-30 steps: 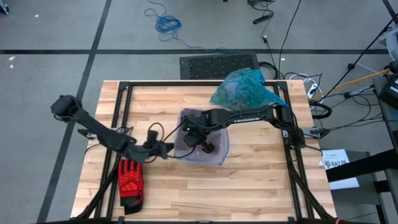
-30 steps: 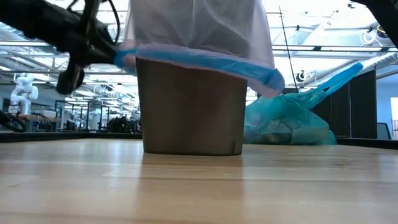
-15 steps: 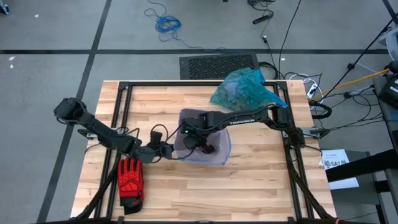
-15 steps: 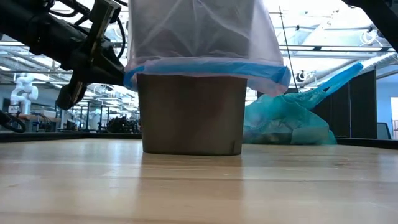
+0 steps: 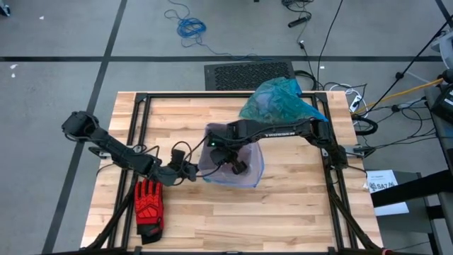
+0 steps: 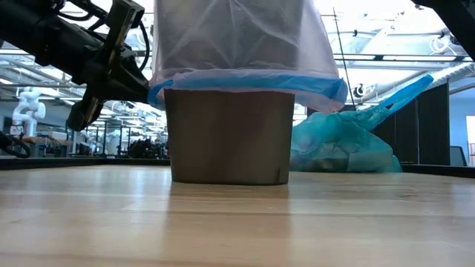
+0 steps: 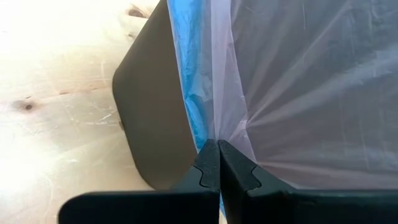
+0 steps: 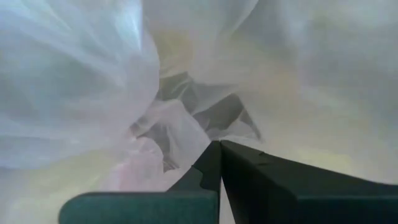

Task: Place trash/remove bag and relplace
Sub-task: Put the pink trash bag into the trash bin

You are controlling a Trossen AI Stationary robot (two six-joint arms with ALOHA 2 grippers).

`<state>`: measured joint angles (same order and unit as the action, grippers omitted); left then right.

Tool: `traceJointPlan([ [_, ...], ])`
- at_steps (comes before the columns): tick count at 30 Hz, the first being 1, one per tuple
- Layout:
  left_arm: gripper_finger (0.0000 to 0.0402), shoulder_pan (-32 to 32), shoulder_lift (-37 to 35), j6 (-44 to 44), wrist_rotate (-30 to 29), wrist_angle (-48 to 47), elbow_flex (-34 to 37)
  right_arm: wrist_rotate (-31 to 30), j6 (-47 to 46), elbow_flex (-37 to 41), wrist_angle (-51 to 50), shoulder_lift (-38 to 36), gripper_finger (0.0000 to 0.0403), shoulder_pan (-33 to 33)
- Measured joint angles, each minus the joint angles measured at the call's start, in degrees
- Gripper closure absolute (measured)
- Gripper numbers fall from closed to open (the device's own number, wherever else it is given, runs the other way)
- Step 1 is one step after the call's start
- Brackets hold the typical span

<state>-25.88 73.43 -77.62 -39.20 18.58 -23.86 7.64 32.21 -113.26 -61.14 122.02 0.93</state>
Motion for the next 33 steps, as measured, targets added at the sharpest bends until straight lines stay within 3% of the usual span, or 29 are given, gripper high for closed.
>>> traceJointPlan([
  [9,0.0402,0.04,0.0,0.04,0.0,-0.4,0.0,-0.01,-0.69,-13.15,-11.45,0.0,0.0403,0.0],
  [16,0.0402,1.18,0.0,0.06,0.84,-1.1,0.0,-0.22,-7.1,-21.35,-19.76,-0.15,0.0403,0.45],
  [21,0.0402,2.14,0.0,0.52,2.18,-1.33,0.0,-0.4,-10.78,-20.6,-27.36,0.2,0.0403,1.74],
  [33,0.0402,2.57,-0.02,1.55,3.8,-1.59,0.0,-4.56,-14.84,-14.07,-28.49,0.17,0.0403,2.47],
])
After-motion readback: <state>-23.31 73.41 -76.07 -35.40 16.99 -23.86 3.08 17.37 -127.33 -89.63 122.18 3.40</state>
